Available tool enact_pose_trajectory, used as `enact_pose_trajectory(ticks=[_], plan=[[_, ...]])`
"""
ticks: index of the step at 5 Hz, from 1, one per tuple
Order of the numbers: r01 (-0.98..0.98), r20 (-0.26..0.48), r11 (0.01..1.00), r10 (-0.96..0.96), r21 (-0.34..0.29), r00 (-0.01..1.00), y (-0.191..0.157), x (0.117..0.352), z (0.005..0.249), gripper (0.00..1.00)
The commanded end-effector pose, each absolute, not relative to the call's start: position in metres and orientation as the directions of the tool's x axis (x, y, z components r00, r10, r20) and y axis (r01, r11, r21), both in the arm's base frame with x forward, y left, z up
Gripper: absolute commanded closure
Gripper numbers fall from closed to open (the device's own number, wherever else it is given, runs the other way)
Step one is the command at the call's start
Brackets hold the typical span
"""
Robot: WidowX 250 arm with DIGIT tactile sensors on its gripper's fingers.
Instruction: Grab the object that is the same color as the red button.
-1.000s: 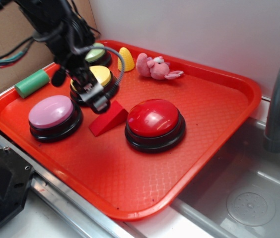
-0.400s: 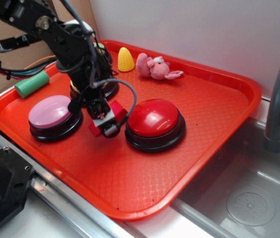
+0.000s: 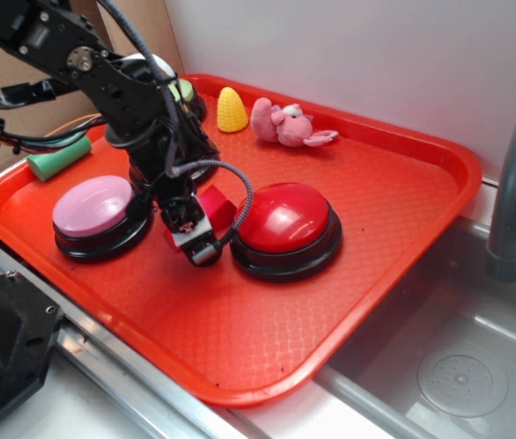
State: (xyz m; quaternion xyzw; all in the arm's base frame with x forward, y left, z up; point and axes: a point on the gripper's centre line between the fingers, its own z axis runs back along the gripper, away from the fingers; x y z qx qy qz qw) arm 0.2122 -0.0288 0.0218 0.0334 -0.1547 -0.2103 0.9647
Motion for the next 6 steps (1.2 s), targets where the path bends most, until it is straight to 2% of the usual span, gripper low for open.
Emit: enact_pose_trajectory(ticks=[1, 2, 3, 4, 5, 6], plan=[[0.367, 0.287, 0.920, -0.392, 0.139, 0.874, -0.030, 0.224, 0.013, 0.26], [0.340, 0.292, 0.932, -0.362, 0.125, 0.885, -0.028, 0.225, 0.017, 1.00], [0.322, 0.292, 0.939, -0.344, 0.122, 0.892, -0.026, 0.226, 0.020, 1.00], [0.269, 0.258, 0.952, -0.298, 0.144, 0.919, -0.021, 0.227, 0.037, 1.00], [0.166, 0.203, 0.982, -0.180, 0.086, 0.963, -0.017, 0.229, 0.074, 1.00], [0.055, 0.194, 0.998, -0.061, 0.039, 0.979, -0.018, 0.232, 0.123, 1.00]])
